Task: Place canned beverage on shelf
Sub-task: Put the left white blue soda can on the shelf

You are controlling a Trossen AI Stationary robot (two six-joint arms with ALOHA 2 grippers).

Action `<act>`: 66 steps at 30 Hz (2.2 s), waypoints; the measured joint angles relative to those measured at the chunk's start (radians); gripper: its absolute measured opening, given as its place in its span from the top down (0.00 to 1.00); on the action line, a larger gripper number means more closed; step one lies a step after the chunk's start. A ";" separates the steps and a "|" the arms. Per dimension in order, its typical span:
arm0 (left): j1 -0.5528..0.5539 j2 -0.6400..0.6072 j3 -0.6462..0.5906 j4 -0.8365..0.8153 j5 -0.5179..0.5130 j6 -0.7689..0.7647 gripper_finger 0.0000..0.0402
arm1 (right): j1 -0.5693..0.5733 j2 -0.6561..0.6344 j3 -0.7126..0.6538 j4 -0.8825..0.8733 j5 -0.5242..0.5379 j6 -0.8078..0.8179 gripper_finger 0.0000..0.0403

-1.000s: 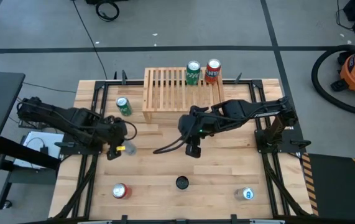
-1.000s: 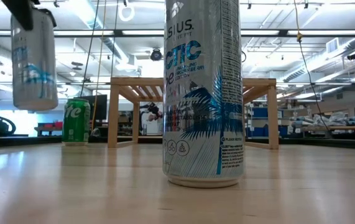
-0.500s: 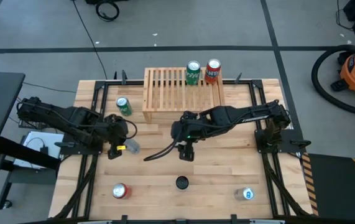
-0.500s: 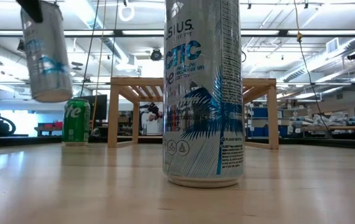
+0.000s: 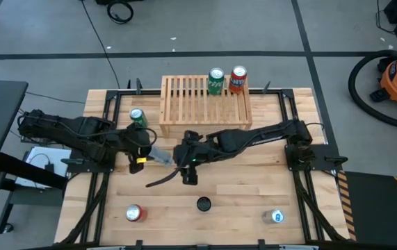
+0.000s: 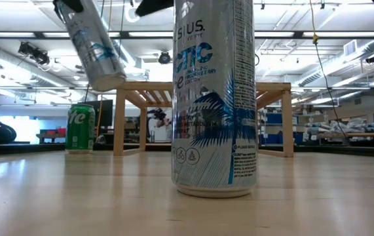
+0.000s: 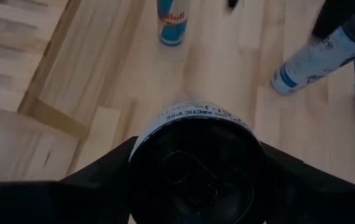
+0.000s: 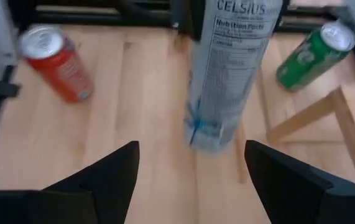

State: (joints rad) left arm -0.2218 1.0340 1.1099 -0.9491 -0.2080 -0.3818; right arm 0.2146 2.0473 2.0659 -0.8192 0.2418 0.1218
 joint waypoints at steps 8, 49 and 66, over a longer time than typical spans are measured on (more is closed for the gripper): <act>0.013 0.000 0.000 0.021 0.001 0.065 0.35 | -0.024 0.096 0.000 0.155 0.107 -0.057 0.25; 0.040 -0.002 0.003 0.178 0.006 0.168 0.26 | -0.066 0.113 -0.001 0.227 0.015 -0.033 0.40; 0.040 -0.002 0.246 -0.065 -0.015 0.287 0.25 | -0.078 -0.036 0.000 0.047 0.258 0.050 0.40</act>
State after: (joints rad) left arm -0.1814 1.0317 1.3562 -1.0137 -0.2227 -0.0943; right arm 0.1369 2.0112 2.0655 -0.7719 0.4998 0.1719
